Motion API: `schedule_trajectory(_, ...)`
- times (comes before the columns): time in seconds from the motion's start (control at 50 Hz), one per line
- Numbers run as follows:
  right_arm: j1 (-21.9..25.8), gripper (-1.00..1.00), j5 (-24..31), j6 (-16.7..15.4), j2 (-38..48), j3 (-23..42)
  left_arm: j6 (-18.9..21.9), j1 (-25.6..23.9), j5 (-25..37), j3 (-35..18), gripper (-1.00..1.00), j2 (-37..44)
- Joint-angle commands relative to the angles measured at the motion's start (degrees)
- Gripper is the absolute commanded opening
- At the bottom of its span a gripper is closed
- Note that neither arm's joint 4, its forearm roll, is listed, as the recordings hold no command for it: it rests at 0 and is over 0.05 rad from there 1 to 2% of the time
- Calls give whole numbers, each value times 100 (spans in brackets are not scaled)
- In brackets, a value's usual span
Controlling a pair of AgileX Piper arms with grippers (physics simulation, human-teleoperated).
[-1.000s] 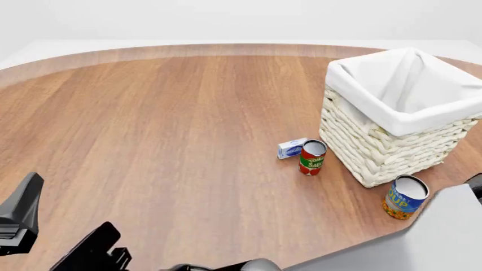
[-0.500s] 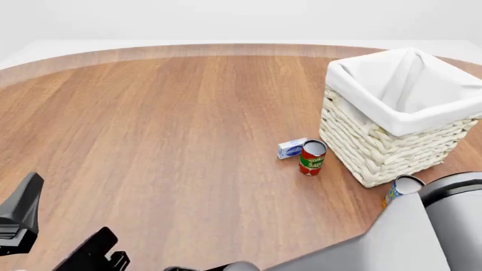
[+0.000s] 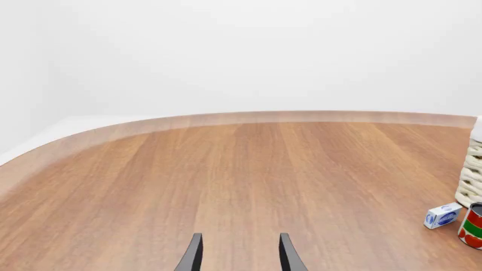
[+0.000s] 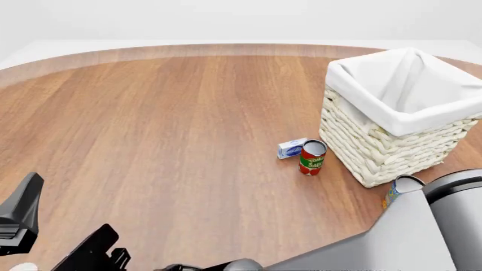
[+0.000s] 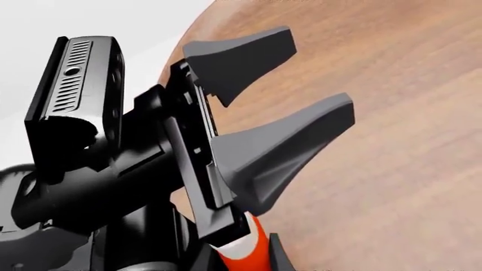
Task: Pick up the ketchup, and put it in the basket.
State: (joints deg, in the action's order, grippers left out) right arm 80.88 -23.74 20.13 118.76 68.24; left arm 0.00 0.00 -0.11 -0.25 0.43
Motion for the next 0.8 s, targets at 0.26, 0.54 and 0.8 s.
schedule_trajectory(0.26,-35,-100,-59,123,-203,-150,0,0,0,0,100,0)
schedule_trajectory(0.54,-168,-100,-175,174,-348,-350,0,0,0,0,100,0)
schedule_trajectory(0.8,-346,-100,-355,224,-470,-626,0,0,0,0,100,0)
